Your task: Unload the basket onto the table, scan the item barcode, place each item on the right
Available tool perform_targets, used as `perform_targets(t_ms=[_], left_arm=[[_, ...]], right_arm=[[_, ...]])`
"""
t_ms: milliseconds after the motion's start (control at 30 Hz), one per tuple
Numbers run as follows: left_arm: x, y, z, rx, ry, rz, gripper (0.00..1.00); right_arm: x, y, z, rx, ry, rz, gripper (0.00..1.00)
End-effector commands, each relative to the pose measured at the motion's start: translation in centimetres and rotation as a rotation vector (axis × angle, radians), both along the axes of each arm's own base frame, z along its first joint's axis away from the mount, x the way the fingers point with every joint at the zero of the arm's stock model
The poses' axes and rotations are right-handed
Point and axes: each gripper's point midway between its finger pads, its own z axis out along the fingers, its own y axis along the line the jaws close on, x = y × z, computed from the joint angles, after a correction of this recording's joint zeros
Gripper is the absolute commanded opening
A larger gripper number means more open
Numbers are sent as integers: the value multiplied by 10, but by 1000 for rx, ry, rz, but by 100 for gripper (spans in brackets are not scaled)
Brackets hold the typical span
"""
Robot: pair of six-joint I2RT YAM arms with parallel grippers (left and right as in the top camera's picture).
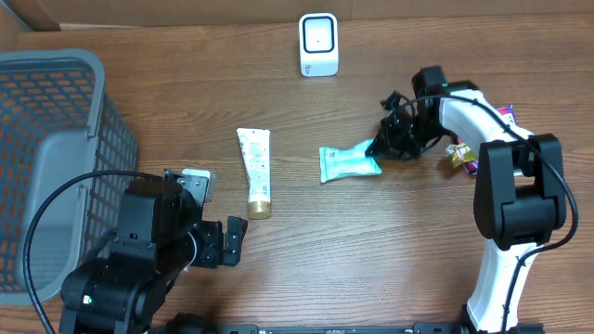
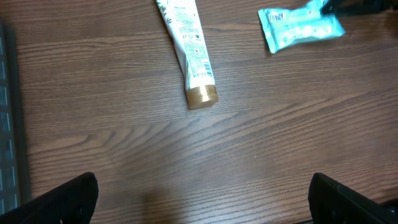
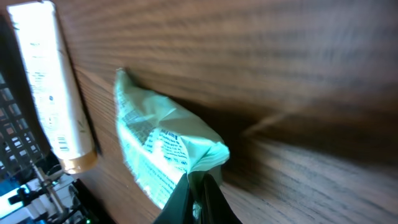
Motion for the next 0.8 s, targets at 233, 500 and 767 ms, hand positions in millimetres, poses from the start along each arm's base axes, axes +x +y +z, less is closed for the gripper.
perform_targets(t_ms=[233,500,767], left_arm=[[1,3,1,3,-5,19,100],[1,3,1,3,-5,19,100],[1,3,1,3,-5,19,100]], right_arm=[[21,2,98,-16,-315,45,4],[8,0,108,-30,-312,47,4],[-8,4,46,-95,-212,52,4]])
